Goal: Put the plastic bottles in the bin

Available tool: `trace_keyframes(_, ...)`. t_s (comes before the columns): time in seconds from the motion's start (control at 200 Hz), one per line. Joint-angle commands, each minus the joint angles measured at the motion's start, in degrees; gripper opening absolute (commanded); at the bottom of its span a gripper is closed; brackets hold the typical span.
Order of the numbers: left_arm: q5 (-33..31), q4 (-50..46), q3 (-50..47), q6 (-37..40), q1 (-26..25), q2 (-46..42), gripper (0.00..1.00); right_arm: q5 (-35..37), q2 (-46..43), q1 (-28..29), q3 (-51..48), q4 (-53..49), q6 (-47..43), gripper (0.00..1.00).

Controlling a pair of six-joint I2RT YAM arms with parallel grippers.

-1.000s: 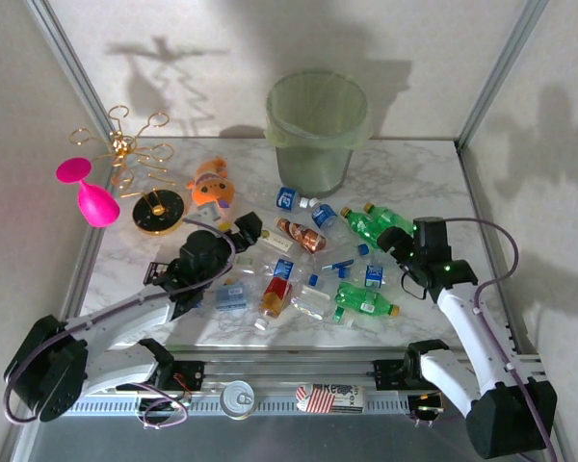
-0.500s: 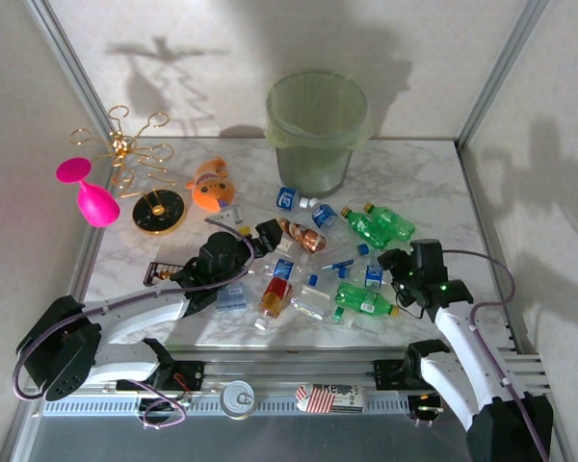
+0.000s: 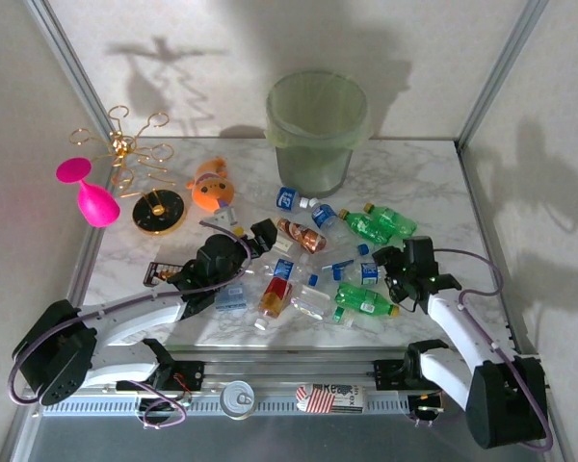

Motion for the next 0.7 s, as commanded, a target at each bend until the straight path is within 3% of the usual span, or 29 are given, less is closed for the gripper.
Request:
trace_keyframes(0.0, -2.44, -1.4, -0.63, 1.08, -0.28, -1.71, 1.0, 0.02, 2.02, 0.56, -0.81, 5.05, 0.84, 0.82)
trace_keyframes(0.461, -7.97, -3.66, -1.59, 0.55, -0.21, -4.63, 1.0, 0.85, 9.19, 2.91, -2.66, 14.01, 2.87, 0.82)
trace_keyframes(0.696, -10.57, -4.41, -2.59, 0.19, -0.1, -6.51, 1.0, 2.71, 10.27, 3.19, -1.8, 14.68, 2.35, 0.77)
